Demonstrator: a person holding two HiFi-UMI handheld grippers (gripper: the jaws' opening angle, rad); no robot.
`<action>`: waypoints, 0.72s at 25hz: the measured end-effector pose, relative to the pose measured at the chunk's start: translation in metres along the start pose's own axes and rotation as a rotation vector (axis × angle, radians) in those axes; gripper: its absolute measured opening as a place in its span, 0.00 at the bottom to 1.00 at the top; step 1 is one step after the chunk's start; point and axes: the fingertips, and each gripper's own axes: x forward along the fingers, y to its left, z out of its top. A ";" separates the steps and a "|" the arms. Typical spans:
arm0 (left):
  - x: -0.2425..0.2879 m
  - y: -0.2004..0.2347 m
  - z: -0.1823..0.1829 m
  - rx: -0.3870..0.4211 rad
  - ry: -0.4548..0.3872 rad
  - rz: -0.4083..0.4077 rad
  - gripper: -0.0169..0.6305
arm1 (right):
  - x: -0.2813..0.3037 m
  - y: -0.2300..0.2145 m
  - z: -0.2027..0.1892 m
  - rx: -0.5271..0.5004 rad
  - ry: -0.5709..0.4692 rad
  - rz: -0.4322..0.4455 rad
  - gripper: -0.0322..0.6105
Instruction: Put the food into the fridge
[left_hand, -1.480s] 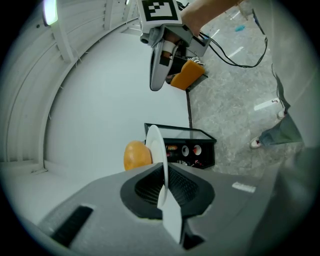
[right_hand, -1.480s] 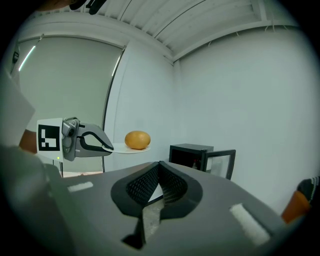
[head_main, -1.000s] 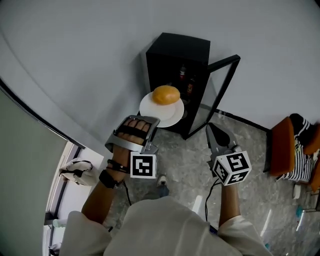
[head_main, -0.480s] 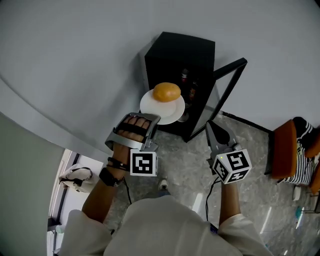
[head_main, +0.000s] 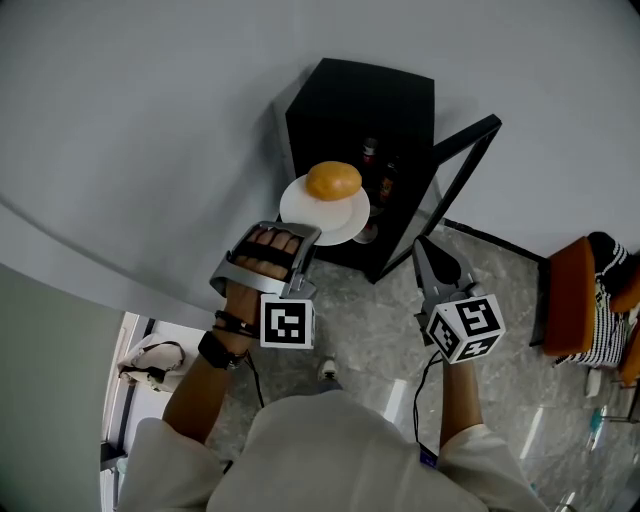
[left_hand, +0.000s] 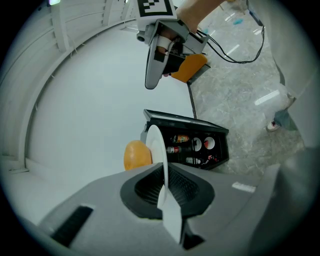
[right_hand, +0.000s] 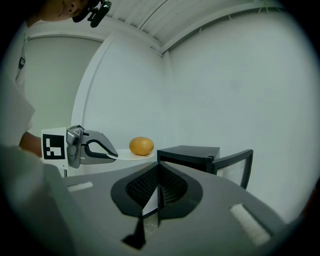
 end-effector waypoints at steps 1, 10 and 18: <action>0.004 0.001 -0.002 0.002 -0.002 -0.001 0.05 | 0.004 -0.002 0.000 0.001 -0.001 -0.003 0.06; 0.040 -0.002 -0.031 0.019 -0.014 -0.034 0.05 | 0.046 -0.011 0.002 -0.002 -0.012 -0.028 0.06; 0.071 -0.009 -0.042 0.017 0.000 -0.028 0.05 | 0.074 -0.022 -0.007 0.015 -0.017 0.011 0.06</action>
